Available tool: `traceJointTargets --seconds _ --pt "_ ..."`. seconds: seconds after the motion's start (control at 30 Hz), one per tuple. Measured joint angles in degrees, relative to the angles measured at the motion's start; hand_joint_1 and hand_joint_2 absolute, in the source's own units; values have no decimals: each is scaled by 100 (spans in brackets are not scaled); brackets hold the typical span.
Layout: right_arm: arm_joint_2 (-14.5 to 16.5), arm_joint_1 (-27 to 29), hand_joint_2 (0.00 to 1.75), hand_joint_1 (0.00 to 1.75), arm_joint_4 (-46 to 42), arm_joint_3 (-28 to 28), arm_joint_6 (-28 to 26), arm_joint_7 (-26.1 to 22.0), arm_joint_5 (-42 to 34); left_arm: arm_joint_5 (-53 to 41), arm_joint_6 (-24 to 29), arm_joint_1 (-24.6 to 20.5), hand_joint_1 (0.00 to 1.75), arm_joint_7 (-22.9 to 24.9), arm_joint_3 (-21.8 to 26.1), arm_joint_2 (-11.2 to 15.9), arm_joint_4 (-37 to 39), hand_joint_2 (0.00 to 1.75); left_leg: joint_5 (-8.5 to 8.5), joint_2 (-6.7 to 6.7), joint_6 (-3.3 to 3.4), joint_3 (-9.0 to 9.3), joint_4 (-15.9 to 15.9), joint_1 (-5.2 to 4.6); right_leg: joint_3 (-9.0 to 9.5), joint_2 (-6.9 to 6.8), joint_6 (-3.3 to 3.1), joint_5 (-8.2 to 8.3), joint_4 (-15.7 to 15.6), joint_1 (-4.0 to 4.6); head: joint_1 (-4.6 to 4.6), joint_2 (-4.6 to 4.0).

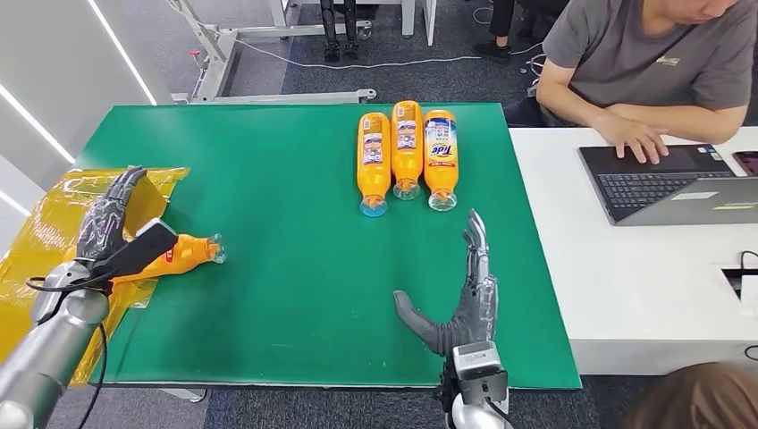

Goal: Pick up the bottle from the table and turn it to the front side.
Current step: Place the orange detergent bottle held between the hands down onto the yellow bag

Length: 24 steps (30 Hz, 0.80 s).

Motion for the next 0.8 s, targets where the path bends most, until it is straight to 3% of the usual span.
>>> traceJointTargets --seconds 0.2,0.4,0.63,0.8 --pt "-1 -132 175 0 50 33 170 0 -67 1809 -344 634 0 -110 475 -593 -1638 175 0 -3 1 0 3 -2 3 -4 3 2 -3 -2 0 0" --pt "-15 -258 175 0 153 117 121 0 -184 2993 -508 1013 0 -121 470 -1685 -2912 175 -1 -14 3 -3 5 -3 8 -14 8 6 -8 -5 1 0" --pt "-80 -302 175 0 291 275 -50 0 -258 2933 -78 1603 0 -121 373 -2914 -3733 175 -6 -9 9 -4 5 -2 6 -9 10 6 -10 -6 1 0" --pt "-113 -378 175 0 452 381 35 0 -268 2588 692 2014 0 -121 108 -3201 -4154 175 -7 -8 9 -4 2 0 4 -9 10 5 -9 -4 0 0"
